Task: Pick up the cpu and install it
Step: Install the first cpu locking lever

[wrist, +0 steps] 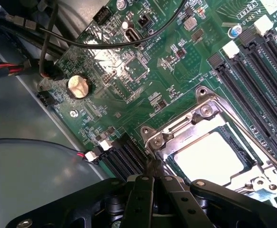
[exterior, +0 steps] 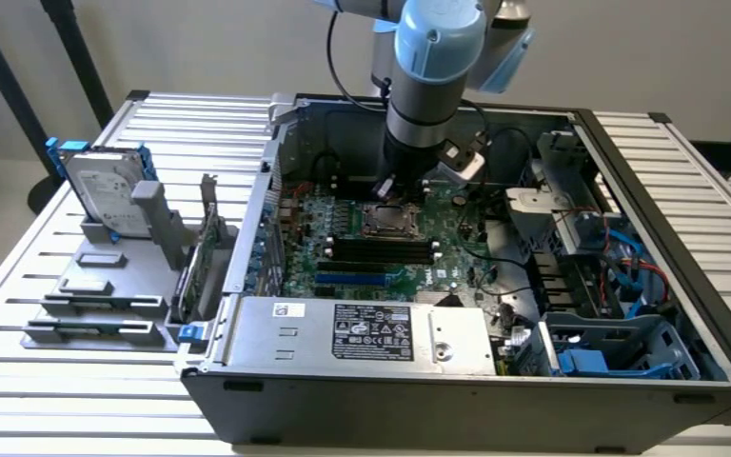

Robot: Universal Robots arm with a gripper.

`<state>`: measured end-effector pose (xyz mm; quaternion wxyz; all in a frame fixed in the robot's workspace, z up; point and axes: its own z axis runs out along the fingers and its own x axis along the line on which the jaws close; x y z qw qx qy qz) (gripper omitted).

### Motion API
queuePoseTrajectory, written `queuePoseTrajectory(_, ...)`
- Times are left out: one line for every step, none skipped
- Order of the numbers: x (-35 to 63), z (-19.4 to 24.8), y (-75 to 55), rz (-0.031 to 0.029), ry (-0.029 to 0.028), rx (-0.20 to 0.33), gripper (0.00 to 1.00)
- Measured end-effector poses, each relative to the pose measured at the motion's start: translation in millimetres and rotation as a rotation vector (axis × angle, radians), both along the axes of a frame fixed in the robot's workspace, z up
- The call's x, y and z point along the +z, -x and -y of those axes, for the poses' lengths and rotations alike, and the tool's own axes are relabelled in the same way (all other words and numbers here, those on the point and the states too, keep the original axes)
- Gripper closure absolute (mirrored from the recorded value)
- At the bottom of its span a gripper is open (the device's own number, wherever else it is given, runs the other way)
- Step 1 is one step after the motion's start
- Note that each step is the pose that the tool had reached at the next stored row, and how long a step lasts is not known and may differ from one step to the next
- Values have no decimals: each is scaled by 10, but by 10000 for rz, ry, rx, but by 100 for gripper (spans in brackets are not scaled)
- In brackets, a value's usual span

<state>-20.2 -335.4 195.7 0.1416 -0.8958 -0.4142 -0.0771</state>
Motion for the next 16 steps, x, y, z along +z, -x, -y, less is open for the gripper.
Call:
queuePoseTrajectory(0, 3, 0, 0, -6, 0, 89)
queuePoseTrajectory(0, 6, 0, 0, -13, 0, 89)
queuePoseTrajectory(0, 10, 0, 0, -18, 1, 89)
queuePoseTrajectory(0, 12, 0, -1, -25, 1, 89)
queuePoseTrajectory(0, 14, 0, -1, -41, 0, 89)
queuePoseTrajectory(-1, 16, 0, -1, -68, 1, 89)
queuePoseTrajectory(-2, 17, 0, -1, -101, 2, 89)
queuePoseTrajectory(-3, 18, 0, -1, -140, 1, 89)
queuePoseTrajectory(-4, 19, 0, 0, -179, 1, 89)
queuePoseTrajectory(-5, 21, 0, -1, -207, 1, 89)
queuePoseTrajectory(-7, 23, 0, 0, -229, 1, 89)
queuePoseTrajectory(-8, 26, 0, 0, -243, 0, 89)
queuePoseTrajectory(-10, 29, 0, 0, -253, 0, 89)
queuePoseTrajectory(-12, 31, 0, 0, -260, 1, 89)
queuePoseTrajectory(-14, 33, 0, 0, -265, 1, 89)
queuePoseTrajectory(-15, 34, 0, 0, -267, 0, 89)
